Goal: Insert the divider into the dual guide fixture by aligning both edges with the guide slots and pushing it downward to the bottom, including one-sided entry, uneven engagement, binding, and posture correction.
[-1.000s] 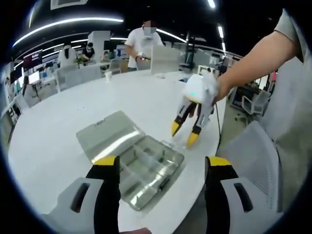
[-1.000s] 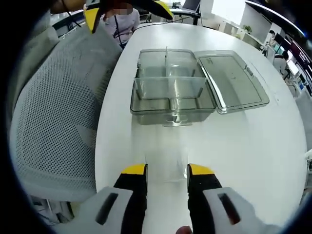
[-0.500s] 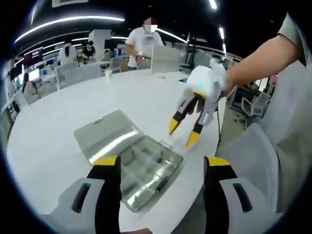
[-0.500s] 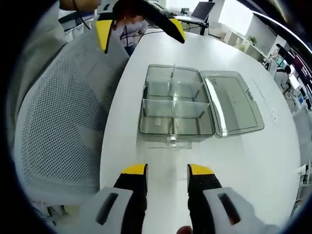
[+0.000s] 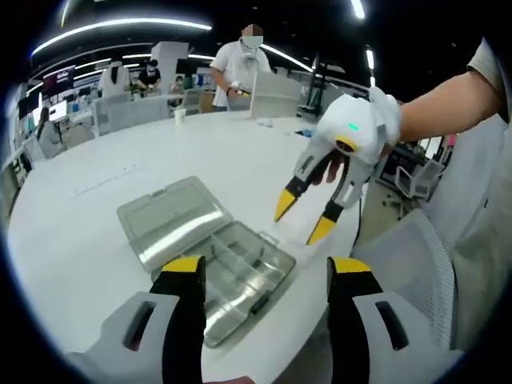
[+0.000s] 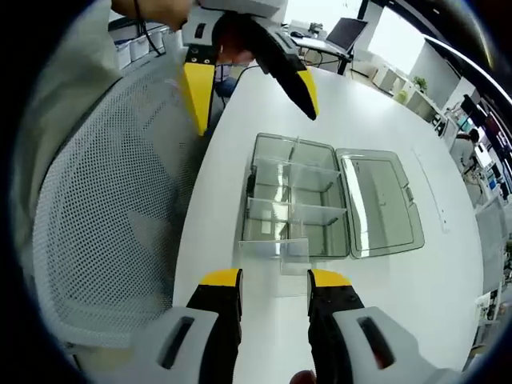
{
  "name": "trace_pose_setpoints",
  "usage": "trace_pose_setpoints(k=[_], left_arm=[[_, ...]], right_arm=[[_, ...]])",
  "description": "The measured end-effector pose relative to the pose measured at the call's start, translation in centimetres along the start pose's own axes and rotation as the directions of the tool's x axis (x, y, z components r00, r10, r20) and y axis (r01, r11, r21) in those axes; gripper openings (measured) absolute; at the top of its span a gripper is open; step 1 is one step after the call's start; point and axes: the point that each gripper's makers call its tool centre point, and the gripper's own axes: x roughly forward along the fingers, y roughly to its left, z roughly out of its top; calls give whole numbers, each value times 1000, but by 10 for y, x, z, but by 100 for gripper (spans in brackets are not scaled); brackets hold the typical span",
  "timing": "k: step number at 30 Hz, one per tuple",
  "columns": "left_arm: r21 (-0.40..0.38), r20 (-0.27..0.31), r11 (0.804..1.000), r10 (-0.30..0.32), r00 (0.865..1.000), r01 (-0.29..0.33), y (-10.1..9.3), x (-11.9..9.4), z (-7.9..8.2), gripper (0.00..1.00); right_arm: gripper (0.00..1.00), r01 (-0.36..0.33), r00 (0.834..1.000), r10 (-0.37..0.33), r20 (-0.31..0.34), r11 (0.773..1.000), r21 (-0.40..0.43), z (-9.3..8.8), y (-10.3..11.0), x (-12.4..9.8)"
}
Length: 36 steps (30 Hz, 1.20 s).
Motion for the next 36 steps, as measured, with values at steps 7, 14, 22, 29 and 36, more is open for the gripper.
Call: trace_pose_setpoints(k=[7,14,22,29,36], left_arm=[[-23,-1,1000,-4,1000,4,-2,2,-1,58],[-65,-4,998,-11,1000,10,-4,3,-5,56],[-119,10,993,-15,1000,16,-7,5,-4,52],[-142,13,990,-14,1000,16,-7,5,-4,51],[-183,21,983,-10,1000,14,-4,5,-2,47]], right_arm=[[27,22,999,-21,27,999,-39,20,2,-7],[27,38,998,-35,49,997,-65,35,3,-11],[27,48,997,-41,68,994,-101,51,5,-15],[27,60,995,-50,82,990,-126,61,4,-18],[27,62,995,-49,91,987,-146,70,5,-19]])
